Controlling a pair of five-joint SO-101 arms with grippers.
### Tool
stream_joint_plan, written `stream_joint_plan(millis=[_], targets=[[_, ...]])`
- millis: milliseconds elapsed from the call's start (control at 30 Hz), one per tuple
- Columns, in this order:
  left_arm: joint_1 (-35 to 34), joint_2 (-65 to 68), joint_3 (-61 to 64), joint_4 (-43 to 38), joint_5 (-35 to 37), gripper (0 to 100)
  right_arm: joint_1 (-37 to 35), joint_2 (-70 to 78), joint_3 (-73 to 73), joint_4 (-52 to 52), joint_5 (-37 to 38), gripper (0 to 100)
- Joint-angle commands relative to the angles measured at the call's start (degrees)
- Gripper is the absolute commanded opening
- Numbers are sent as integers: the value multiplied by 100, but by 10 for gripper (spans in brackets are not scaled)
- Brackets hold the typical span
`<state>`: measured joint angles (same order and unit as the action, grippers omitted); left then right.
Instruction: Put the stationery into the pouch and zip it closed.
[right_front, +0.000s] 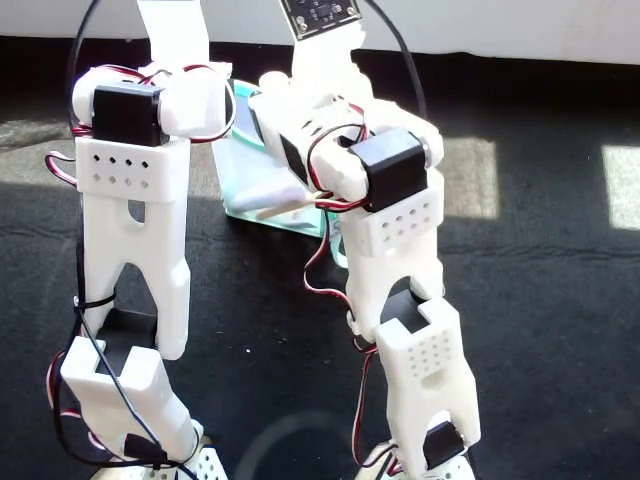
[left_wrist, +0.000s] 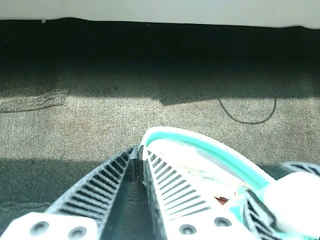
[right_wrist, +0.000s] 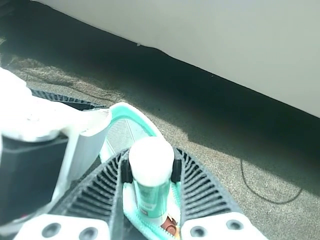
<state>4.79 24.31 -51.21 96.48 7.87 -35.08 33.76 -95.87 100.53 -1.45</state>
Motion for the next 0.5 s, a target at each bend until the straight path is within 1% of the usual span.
stream_joint_plan(millis=[0,133,200,467], targets=[[31,453,110,237,44,10,-40,189,-523,57,44,40],[31,453,110,237,44,10,-40,277,-541,57,26,179],[31,453,110,237,44,10,-40,215,-549,57,26,225],[31,453,110,229,44,10,4,-382,-541,48,26,228]])
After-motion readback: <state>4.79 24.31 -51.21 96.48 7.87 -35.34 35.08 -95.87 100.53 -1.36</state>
